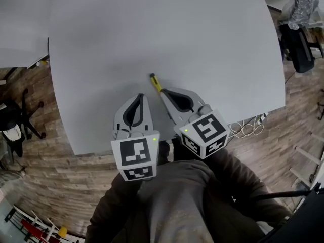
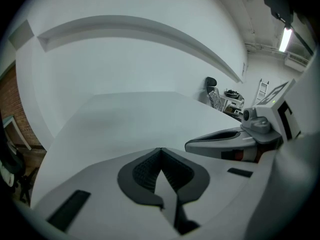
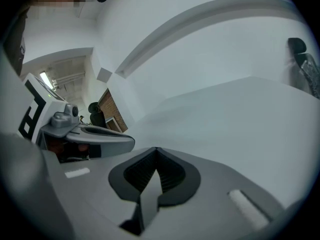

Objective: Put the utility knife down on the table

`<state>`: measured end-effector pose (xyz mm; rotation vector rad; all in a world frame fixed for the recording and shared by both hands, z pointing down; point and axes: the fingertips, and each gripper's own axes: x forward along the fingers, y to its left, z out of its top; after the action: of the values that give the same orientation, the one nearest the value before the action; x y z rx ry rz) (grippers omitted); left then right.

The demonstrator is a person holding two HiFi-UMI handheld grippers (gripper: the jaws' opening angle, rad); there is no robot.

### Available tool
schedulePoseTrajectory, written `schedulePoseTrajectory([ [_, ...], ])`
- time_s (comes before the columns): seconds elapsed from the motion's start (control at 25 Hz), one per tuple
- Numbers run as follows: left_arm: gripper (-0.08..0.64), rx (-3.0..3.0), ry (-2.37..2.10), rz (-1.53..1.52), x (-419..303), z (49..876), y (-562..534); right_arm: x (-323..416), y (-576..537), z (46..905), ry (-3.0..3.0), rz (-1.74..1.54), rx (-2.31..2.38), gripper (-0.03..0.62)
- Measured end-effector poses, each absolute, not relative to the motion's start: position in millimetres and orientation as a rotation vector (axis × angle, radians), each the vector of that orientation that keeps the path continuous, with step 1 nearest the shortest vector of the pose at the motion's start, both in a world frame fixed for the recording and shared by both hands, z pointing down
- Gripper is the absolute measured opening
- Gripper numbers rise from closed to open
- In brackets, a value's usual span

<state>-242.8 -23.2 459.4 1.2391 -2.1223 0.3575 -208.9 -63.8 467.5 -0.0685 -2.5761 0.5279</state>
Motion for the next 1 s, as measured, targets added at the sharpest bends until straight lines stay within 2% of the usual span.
schedulePoseTrajectory([
  [0.6,0.002,1.353,-2.228,0.35,-213.9,350.2,-19.9,-182.0,-62.2,336.9,-2.783,0.455,-0.005,0.002],
  [1.0,0.002,1.429,-2.303,0.328,-153.1,304.9,-15.9,-124.5,-51.9,290.9,-2.873,0.381,-0.003,0.002],
])
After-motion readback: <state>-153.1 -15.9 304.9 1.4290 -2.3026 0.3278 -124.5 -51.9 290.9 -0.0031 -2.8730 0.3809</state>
